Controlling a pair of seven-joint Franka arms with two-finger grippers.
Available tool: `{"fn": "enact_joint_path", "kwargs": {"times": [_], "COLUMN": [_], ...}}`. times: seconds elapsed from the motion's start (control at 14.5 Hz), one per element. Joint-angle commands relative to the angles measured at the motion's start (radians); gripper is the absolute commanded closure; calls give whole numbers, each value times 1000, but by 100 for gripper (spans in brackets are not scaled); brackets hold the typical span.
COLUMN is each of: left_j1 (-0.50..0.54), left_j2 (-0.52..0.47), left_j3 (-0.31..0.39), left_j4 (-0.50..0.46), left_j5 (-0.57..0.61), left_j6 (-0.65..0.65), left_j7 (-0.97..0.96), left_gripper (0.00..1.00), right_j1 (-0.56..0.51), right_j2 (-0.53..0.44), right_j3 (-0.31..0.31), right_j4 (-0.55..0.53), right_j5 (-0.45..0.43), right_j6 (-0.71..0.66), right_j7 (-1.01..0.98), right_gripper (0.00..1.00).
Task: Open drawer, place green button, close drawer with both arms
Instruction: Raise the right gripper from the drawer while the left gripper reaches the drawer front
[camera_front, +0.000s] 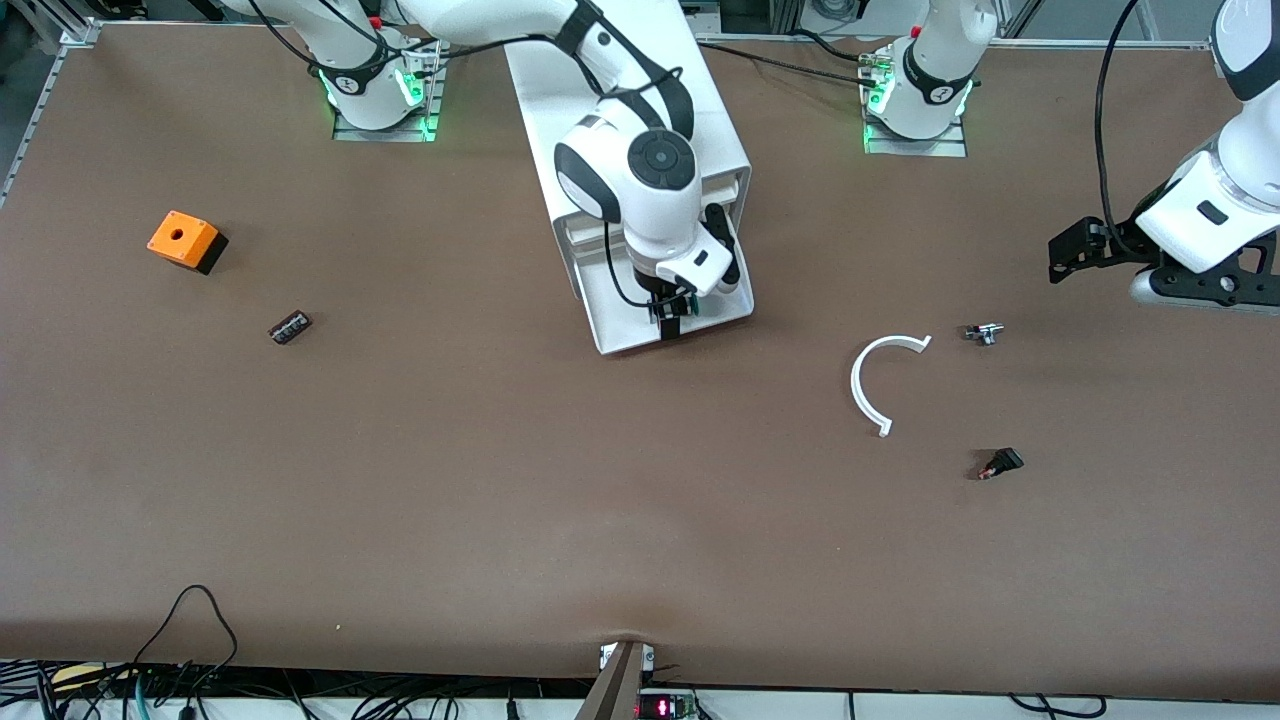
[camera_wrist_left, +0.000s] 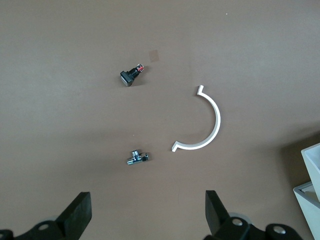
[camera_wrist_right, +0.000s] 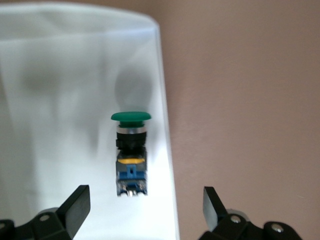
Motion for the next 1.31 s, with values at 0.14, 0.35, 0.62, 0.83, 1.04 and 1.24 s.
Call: {"fn": "enact_joint_path", "kwargs": {"times": [0.14,0.35,0.62,0.83,1.04,1.24], "left_j1": [5,-13,-24,-30,-93,-122], "left_j2": [-7,-4,26,136,310,409], "left_j3": [-6,-11,-109,-161,-182,-189], "left_j4": [7,27,33,67,226,254], "left_j5": [7,-1,-30,-125,-124,-134], "left_j6": [-7,-12,-13,7,22,34], "left_j7": [17,-15,-248,-392,-546,-575], "left_gripper": [0,0,0,0,0,0], "right_j1": [-29,-70,-99,-118,-155,-191], "right_j2": [-74,-131,-206,-250,-277,-313], "right_j3": [-21,-32,-31,-34,-46,-60], "right_j4": [47,57,57,51,48,42], "right_j5": [-12,-10,-12,-19,-21,-21], "right_j6": [-13,-14,-14,-16,-22,-25], "right_j7": [47,88,202,250,355,524], "right_gripper": [0,0,0,0,0,0]}}
